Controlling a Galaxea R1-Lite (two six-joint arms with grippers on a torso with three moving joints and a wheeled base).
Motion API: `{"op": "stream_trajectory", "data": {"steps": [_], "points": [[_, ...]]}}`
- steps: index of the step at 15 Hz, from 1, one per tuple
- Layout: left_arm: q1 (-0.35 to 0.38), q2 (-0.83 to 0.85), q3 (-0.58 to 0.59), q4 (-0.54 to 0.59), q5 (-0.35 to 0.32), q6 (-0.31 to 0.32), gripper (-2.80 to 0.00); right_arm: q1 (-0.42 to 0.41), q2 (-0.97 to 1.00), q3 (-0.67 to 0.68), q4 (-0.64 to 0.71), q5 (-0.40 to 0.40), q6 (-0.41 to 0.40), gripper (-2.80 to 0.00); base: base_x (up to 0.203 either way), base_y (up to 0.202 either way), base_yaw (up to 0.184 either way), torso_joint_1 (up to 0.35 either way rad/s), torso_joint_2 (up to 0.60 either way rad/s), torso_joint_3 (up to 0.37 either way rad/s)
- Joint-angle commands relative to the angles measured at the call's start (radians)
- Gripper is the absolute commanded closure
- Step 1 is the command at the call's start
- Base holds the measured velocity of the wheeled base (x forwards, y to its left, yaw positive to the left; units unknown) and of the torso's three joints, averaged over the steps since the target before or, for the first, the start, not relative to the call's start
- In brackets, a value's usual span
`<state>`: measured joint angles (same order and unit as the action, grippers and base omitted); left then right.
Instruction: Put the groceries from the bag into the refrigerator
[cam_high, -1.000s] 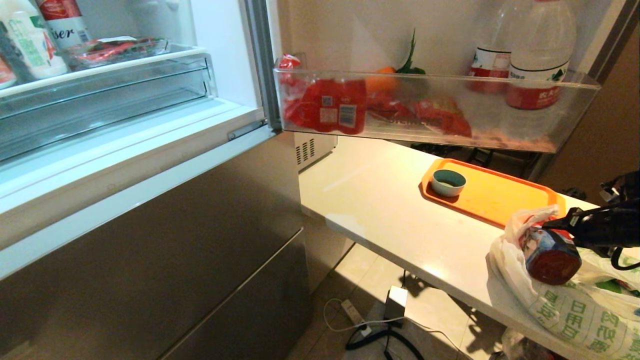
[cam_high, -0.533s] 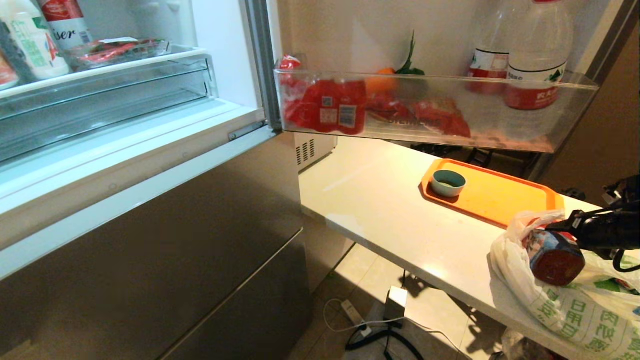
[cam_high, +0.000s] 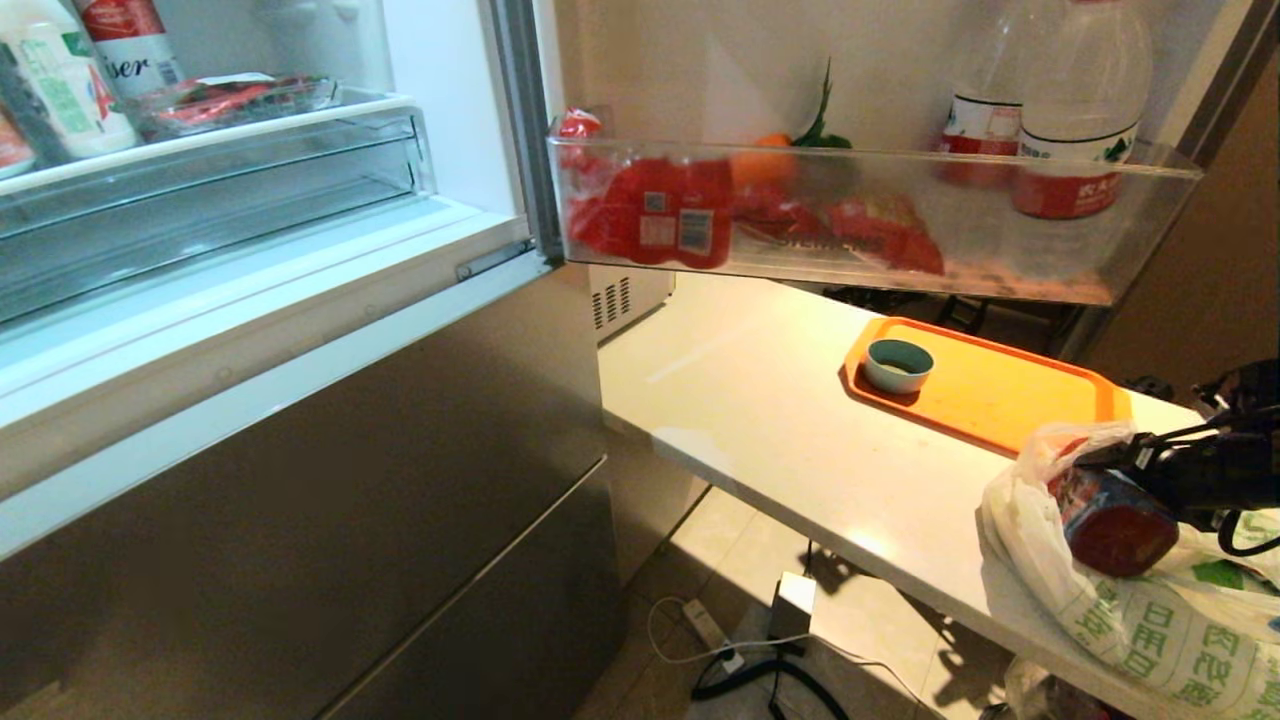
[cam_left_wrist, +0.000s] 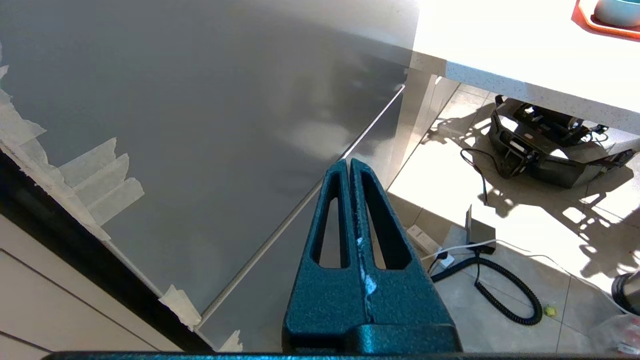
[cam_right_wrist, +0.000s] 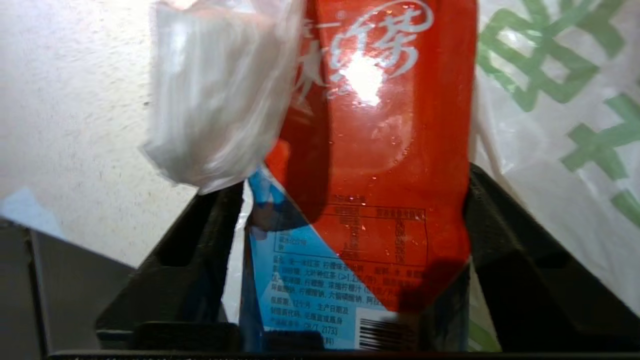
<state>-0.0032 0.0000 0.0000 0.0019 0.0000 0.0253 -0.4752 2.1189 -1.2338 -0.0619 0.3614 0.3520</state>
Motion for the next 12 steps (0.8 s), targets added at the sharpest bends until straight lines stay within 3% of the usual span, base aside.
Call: {"op": "stream_trajectory", "data": {"steps": [1,6,7,12], "points": [[0.0,0.0,0.0,0.0,0.0,0.001,0.0,0.009,0.009,-0.001,-0.006,0.018,0.002,-2.8,0.0,0.0,0.0,0.0,0.0,0.0],[0.0,0.0,0.0,0.0,0.0,0.0,0.0,0.024,0.032,-0.004,-0.006,0.022,0.002,-2.8,0.0,0.0,0.0,0.0,0.0,0.0],[0.0,0.0,0.0,0.0,0.0,0.001,0.0,0.025,0.032,-0.006,-0.006,0.022,0.002,0.0,0.0,0.0,0.0,0.0,0.0,0.0],[0.0,0.0,0.0,0.0,0.0,0.001,0.0,0.024,-0.005,0.002,-0.006,0.022,0.004,0.0,0.0,0.0,0.0,0.0,0.0,0.0]]}}
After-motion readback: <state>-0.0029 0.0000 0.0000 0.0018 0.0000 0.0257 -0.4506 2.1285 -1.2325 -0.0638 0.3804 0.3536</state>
